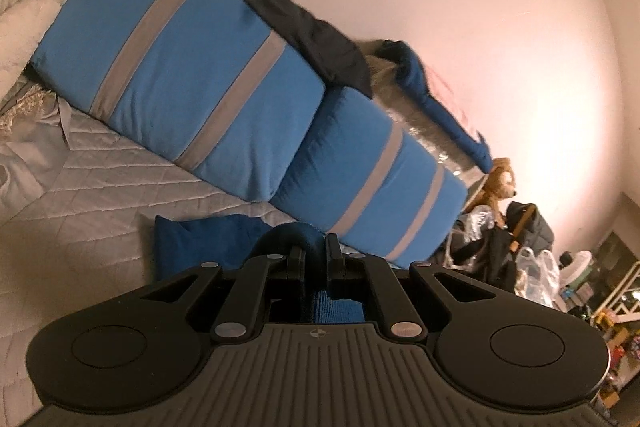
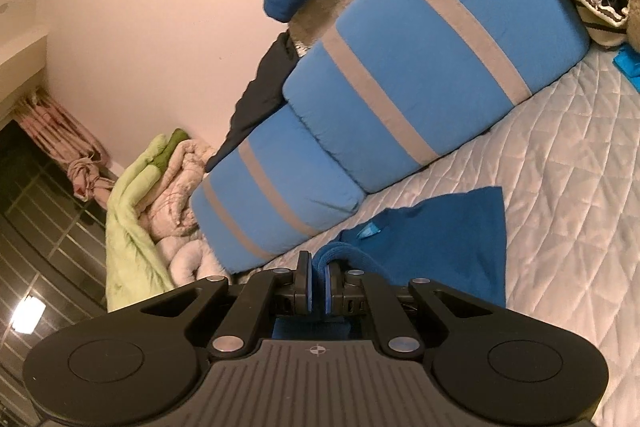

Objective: Fold clothes

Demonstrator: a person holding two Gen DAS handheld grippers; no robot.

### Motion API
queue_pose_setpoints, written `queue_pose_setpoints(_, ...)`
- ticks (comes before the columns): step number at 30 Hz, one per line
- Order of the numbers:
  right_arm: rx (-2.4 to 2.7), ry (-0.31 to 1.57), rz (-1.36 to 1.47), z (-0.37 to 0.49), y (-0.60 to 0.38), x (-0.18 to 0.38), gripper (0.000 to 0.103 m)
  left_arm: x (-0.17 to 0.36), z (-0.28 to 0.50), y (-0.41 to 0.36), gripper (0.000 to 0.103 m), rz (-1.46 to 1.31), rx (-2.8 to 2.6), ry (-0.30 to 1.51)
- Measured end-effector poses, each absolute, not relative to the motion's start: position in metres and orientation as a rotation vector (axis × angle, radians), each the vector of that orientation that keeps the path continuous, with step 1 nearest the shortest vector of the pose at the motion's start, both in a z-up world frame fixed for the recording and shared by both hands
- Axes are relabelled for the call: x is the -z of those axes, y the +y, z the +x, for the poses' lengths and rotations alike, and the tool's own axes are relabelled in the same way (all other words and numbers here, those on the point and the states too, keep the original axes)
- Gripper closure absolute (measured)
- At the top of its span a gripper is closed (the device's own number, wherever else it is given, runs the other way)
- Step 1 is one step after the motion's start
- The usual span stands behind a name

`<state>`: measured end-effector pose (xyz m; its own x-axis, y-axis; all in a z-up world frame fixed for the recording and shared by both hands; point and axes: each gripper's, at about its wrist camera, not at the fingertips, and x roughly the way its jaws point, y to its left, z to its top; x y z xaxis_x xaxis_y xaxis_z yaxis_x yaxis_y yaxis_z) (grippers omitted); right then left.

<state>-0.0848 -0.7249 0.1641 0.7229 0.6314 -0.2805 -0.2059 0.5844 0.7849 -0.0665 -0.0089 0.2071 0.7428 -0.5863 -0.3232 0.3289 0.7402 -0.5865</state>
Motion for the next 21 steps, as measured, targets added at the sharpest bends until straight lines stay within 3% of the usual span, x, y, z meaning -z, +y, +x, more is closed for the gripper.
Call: queue_pose_setpoints(21, -0.372, 0.706, 0.697, 0.029, -0.705, -0.098, 0.095, -0.138, 0.058, -0.018, 0.094, -0.595, 0.418, 0.746)
